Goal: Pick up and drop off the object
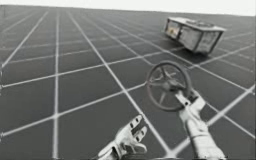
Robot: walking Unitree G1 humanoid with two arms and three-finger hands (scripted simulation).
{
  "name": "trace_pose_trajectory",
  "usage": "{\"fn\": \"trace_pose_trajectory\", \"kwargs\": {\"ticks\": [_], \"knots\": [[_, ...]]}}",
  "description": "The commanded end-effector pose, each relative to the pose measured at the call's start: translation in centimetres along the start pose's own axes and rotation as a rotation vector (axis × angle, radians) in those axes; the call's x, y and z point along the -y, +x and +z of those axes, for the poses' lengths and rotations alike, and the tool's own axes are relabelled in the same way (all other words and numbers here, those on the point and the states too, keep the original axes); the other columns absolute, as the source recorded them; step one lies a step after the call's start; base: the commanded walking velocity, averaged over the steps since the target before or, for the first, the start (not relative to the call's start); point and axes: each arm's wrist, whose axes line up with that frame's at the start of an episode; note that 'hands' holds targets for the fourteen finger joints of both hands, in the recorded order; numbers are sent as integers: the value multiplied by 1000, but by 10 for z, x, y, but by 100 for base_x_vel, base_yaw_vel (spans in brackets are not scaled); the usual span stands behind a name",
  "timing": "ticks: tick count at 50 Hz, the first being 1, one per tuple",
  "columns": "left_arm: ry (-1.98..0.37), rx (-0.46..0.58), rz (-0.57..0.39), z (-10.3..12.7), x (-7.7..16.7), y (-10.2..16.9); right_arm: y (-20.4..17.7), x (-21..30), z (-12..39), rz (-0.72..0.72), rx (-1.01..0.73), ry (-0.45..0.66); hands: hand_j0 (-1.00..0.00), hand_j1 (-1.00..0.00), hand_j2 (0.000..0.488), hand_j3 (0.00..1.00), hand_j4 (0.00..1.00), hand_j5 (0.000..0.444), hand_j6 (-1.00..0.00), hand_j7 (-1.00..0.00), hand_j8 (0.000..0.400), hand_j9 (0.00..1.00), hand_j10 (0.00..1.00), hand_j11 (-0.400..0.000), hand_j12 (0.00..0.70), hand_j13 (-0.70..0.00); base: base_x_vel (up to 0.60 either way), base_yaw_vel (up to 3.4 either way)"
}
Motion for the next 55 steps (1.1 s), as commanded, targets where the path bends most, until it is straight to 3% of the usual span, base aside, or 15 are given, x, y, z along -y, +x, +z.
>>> {"fn": "trace_pose_trajectory", "kwargs": {"ticks": [1, 55], "knots": [[22, 4, -11, 3, 6, 1, 0, 2, 12, 10, 33, 41, 0, 0, 0, 1000, 1000, 0, 0, 0, 0, 1000, 1000, -400, 0, -700, 57, 5], [22, 4, -11, 3, 6, 1, 0, 2, 12, 10, 33, 41, 0, 0, 0, 1000, 1000, 0, 0, 0, 0, 1000, 1000, -400, 0, -700, 57, 5]]}}
